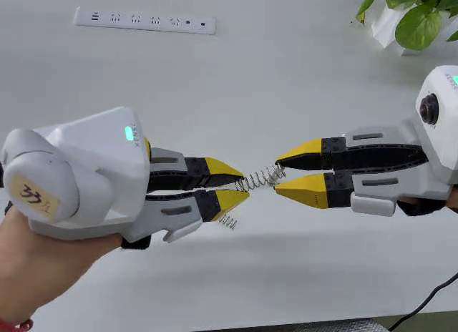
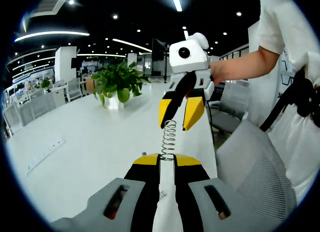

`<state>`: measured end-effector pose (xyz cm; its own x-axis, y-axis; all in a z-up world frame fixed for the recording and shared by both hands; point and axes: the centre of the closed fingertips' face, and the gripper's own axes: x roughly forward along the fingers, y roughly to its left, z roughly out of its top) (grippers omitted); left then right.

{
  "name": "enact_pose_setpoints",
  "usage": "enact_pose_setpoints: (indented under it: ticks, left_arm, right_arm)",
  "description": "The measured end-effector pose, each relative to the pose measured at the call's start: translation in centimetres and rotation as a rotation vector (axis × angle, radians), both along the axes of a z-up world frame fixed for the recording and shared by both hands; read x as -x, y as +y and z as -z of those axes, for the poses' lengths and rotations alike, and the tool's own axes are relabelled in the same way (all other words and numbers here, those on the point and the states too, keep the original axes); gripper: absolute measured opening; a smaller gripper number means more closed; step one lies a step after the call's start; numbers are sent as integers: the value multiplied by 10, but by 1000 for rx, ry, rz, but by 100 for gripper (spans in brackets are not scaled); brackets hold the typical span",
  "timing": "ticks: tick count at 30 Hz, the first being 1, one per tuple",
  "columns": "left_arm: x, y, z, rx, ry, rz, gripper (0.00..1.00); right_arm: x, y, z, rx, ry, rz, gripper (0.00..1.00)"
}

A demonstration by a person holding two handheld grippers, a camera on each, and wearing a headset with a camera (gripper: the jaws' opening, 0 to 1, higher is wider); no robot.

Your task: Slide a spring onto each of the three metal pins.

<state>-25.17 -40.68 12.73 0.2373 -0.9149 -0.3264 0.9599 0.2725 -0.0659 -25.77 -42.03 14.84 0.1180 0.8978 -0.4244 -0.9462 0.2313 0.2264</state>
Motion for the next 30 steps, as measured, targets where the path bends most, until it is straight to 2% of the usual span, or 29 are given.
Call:
enact_pose_setpoints:
  ticks: [7, 30]
  left_arm:
    - [1, 1, -1, 7, -2, 4, 7]
    - [5, -1, 4, 4, 2, 30, 7]
  right_arm:
    - [-1, 1, 0, 11, -3, -3, 7]
    - [5, 9, -8, 64, -41, -68, 7]
